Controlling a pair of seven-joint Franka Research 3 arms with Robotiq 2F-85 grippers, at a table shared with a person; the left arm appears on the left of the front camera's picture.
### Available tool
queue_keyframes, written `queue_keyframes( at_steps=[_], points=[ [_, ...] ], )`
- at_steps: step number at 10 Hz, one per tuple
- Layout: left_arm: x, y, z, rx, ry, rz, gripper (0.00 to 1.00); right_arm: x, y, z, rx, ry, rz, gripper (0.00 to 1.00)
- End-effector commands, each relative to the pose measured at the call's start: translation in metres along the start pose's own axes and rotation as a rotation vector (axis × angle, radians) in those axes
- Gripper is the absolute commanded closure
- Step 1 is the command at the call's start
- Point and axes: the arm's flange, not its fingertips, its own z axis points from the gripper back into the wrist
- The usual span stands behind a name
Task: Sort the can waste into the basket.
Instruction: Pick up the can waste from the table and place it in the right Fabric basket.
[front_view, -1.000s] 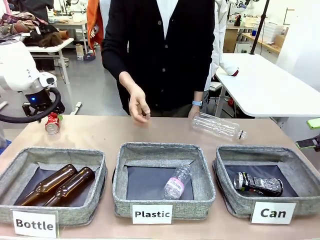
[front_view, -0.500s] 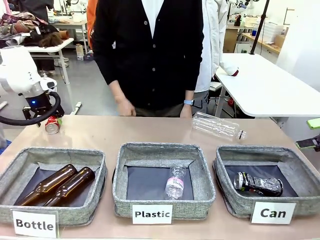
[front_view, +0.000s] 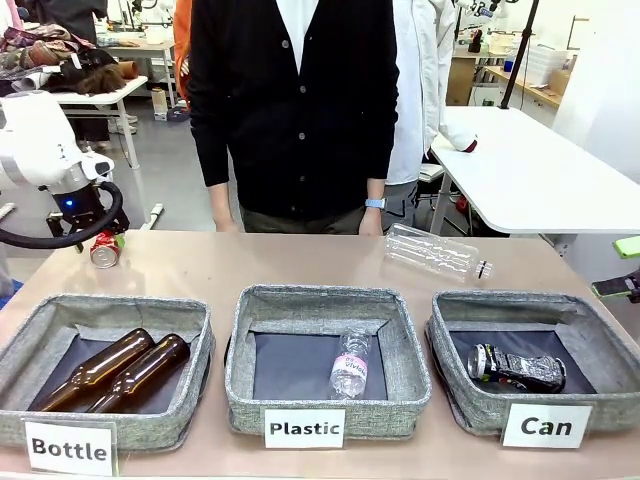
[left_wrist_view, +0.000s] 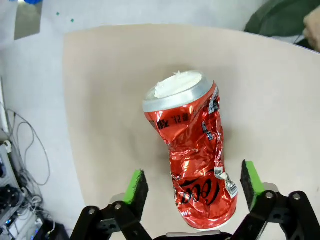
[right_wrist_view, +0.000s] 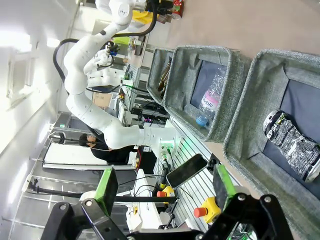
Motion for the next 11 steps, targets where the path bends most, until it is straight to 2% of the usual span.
queue_keyframes(
  at_steps=[1,2,3,4,9,11],
  points=[
    [0.003,-0.005,-0.002,0.028,-0.036,0.032,0.59,0.0,0.002,0.003,0.004,0.004,0.012,0.0],
    [0.003,-0.005,-0.001,0.021,-0.044,0.032,1.0,0.0,0.002,0.003,0.004,0.004,0.012,0.0],
    [0.003,-0.005,-0.001,0.038,-0.058,0.039,0.64,0.0,0.002,0.003,0.004,0.004,0.012,0.0],
    [0.002,-0.005,-0.002,0.04,-0.06,0.042,1.0,0.0,0.002,0.003,0.004,0.004,0.012,0.0],
    [0.0,-0.006,-0.005,0.068,-0.065,0.05,1.0,0.0,0.002,0.003,0.004,0.004,0.012,0.0],
    [-0.016,0.0,0.031,0.008,-0.121,0.076,1.0,0.0,0.002,0.003,0.004,0.004,0.012,0.0]
  ],
)
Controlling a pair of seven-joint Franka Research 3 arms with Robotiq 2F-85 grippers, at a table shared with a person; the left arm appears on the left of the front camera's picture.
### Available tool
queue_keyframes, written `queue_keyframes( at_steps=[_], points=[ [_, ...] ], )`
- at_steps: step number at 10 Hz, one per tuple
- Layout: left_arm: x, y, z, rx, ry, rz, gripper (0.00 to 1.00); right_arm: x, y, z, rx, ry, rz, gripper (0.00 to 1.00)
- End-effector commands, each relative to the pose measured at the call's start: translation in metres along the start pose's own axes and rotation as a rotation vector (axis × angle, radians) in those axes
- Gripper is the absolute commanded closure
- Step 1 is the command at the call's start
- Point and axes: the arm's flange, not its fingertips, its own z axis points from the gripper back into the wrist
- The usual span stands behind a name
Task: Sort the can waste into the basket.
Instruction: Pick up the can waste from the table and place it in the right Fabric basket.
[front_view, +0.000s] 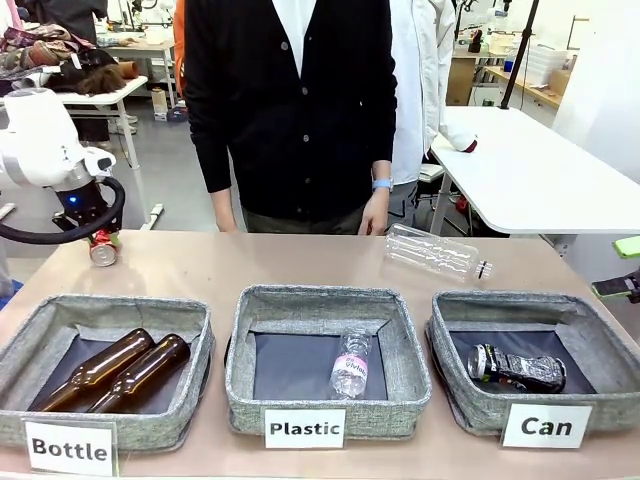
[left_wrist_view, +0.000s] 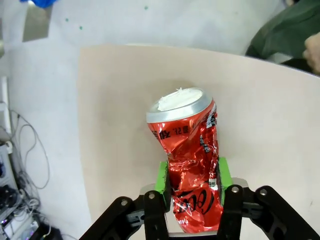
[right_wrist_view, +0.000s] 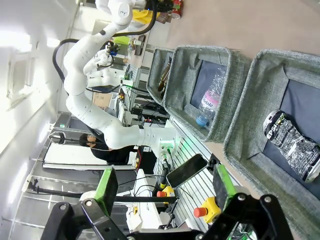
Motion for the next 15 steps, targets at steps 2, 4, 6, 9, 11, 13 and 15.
queue_keyframes(
  at_steps=[2,4,6,9,11,13,15],
  points=[
    [-0.057,0.016,0.103,-0.129,-0.128,0.013,1.0,0.0,0.002,0.003,0.004,0.004,0.012,0.0],
    [-0.133,0.027,0.174,-0.33,-0.166,-0.157,1.0,0.0,0.002,0.003,0.004,0.004,0.012,0.0],
    [-0.195,0.029,0.198,-0.436,-0.098,-0.334,1.0,0.0,0.002,0.003,0.004,0.004,0.012,0.0],
    [-0.278,0.049,0.228,-0.507,-0.099,-0.572,1.0,0.0,0.002,0.003,0.004,0.004,0.012,0.0],
    [-0.298,0.052,0.229,-0.532,-0.145,-0.551,1.0,0.0,0.002,0.003,0.004,0.004,0.012,0.0],
    [-0.288,0.046,0.227,-0.528,-0.085,-0.558,0.66,0.0,0.002,0.003,0.004,0.004,0.012,0.0],
    [-0.288,0.046,0.227,-0.528,-0.085,-0.558,0.66,0.0,0.002,0.003,0.004,0.004,0.012,0.0]
  ],
)
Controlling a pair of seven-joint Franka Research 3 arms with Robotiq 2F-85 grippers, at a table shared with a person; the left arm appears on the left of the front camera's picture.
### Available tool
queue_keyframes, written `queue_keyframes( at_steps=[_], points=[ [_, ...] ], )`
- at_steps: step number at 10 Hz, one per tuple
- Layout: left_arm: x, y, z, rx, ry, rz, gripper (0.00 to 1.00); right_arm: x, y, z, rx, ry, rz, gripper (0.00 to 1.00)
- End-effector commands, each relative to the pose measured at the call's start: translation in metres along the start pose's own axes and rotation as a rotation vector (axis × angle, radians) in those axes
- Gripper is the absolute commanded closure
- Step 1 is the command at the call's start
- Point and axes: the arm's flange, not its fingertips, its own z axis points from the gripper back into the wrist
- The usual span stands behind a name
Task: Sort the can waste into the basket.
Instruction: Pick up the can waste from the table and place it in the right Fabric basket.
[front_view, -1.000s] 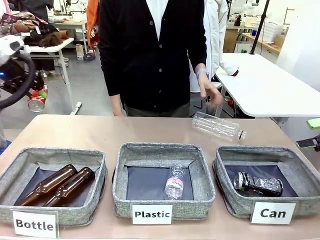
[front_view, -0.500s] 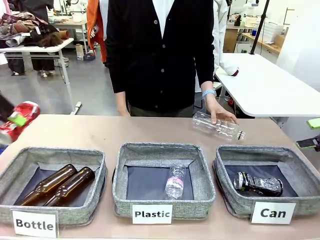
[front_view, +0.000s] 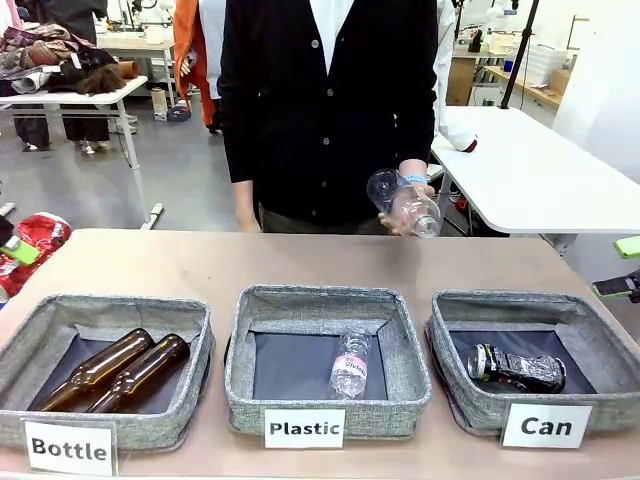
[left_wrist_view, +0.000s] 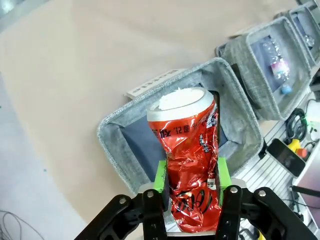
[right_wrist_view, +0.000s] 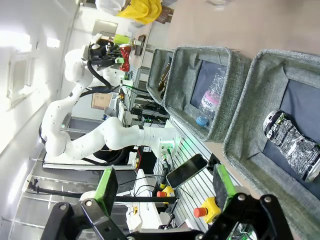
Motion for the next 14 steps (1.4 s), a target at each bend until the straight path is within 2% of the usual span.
queue_keyframes(
  at_steps=[1,2,3,5,7,8,9,10,12,14],
  points=[
    [-0.002,-0.001,0.004,0.002,-0.007,0.0,0.56,0.0,0.002,0.002,0.005,0.004,0.012,0.0],
    [-0.001,0.016,-0.011,-0.113,0.017,0.045,0.56,0.0,0.002,0.002,0.005,0.004,0.012,0.0],
    [0.003,0.001,-0.017,-0.177,-0.031,-0.003,0.56,0.0,0.002,0.002,0.005,0.004,0.012,0.0],
    [0.031,-0.063,-0.031,-0.162,-0.056,-0.135,0.56,0.0,0.002,0.002,0.005,0.004,0.012,0.0],
    [0.061,-0.111,-0.052,-0.097,-0.025,-0.222,0.56,0.0,0.002,0.002,0.005,0.004,0.012,0.0],
    [0.071,-0.121,-0.061,-0.108,0.004,-0.266,0.56,0.0,0.002,0.002,0.005,0.004,0.012,0.0],
    [0.069,-0.117,-0.054,-0.126,0.001,-0.289,0.56,0.0,0.002,0.002,0.005,0.004,0.012,0.0],
    [0.052,-0.102,-0.039,-0.063,0.035,-0.287,0.56,0.0,0.002,0.002,0.005,0.004,0.012,0.0],
    [-0.01,-0.07,-0.002,-0.082,-0.005,-0.279,0.56,0.0,0.002,0.002,0.005,0.004,0.012,0.0],
    [-0.056,-0.039,0.016,-0.071,-0.068,-0.156,0.56,0.0,0.002,0.002,0.005,0.004,0.012,0.0]
  ],
)
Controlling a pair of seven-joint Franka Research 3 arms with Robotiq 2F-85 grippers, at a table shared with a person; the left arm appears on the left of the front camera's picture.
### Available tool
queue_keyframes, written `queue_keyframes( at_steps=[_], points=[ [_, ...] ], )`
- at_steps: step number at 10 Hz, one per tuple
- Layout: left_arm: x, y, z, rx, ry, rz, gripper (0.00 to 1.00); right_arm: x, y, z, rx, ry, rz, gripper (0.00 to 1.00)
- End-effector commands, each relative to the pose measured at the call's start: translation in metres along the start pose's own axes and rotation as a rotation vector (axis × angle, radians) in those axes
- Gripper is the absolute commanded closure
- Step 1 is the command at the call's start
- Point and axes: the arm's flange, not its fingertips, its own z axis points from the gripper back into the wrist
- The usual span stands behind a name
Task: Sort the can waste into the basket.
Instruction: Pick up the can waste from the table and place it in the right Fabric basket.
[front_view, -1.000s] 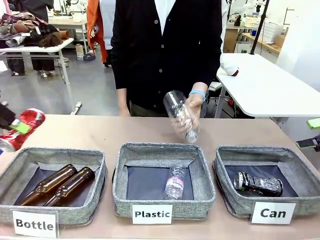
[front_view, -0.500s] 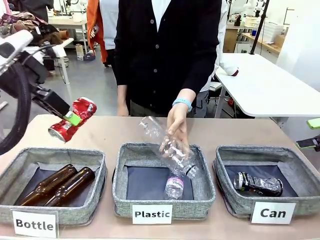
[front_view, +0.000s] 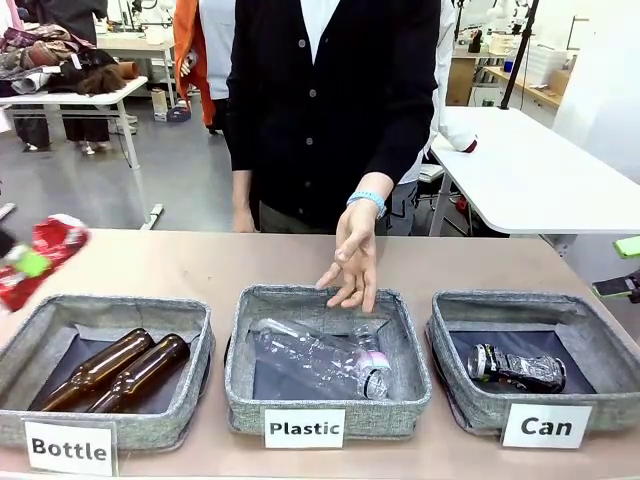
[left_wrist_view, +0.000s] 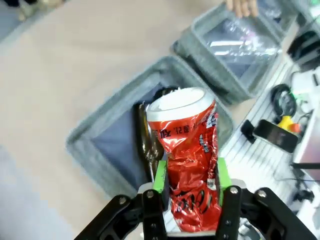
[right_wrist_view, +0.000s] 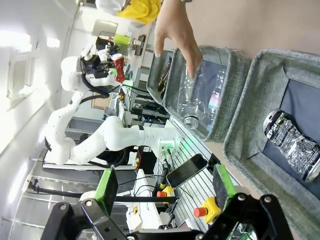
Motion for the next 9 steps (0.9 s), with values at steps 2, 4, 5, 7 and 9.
queue_keyframes(
  at_steps=[2,4,5,7,9],
  points=[
    [-0.023,0.005,0.001,-0.013,-0.05,0.038,0.56,0.0,0.002,0.002,0.004,0.004,0.012,0.0],
    [0.001,0.002,-0.012,-0.017,-0.004,0.01,0.56,0.0,0.002,0.002,0.004,0.004,0.012,0.0],
    [0.015,-0.005,-0.019,-0.032,0.021,-0.017,0.56,0.0,0.002,0.002,0.004,0.004,0.012,0.0],
    [0.051,-0.034,-0.046,-0.009,0.061,-0.059,0.56,0.0,0.002,0.002,0.004,0.004,0.012,0.0],
    [0.119,-0.087,-0.083,-0.002,0.063,-0.248,0.56,0.0,0.002,0.002,0.004,0.004,0.012,0.0]
  ],
)
